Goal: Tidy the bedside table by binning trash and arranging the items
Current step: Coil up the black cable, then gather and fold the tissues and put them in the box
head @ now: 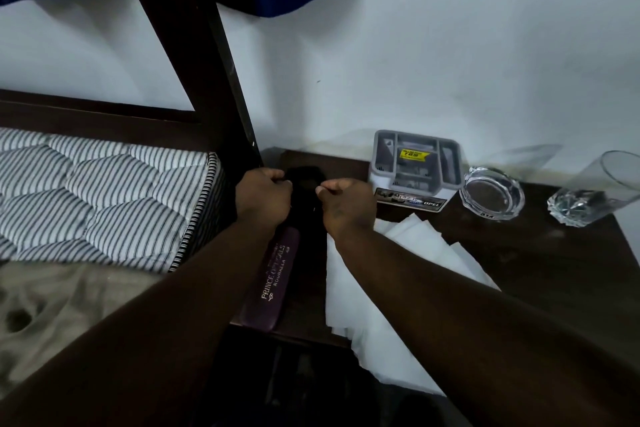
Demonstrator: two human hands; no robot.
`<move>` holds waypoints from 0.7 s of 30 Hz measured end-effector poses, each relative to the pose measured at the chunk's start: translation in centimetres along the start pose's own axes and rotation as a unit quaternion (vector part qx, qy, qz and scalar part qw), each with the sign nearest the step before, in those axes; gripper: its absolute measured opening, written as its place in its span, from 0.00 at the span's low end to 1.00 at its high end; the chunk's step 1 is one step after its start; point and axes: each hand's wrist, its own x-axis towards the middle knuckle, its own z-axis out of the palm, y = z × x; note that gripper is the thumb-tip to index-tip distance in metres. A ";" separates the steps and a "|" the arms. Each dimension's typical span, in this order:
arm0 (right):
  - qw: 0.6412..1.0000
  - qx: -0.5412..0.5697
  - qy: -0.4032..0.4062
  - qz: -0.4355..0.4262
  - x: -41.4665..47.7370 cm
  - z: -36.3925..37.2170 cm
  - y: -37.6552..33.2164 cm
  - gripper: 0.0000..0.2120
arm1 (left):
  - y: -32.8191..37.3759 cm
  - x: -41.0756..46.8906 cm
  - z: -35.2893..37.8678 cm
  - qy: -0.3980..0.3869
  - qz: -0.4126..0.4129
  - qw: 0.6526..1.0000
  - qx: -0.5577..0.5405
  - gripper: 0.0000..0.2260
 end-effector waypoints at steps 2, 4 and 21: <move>1.000 0.000 -0.005 -0.014 -0.2 -0.4 0.1 0.06 | 0.2 -0.3 -0.1 0.007 0.006 1.000 0.014 0.15; 0.999 -0.012 -0.009 -0.032 -0.6 -1.3 0.1 0.07 | 0.4 -0.8 -0.3 0.018 0.015 1.000 0.022 0.16; 0.986 0.156 -0.026 -0.050 -7.1 -22.4 0.9 0.05 | 5.7 -16.9 1.1 -0.098 0.018 0.994 -0.050 0.10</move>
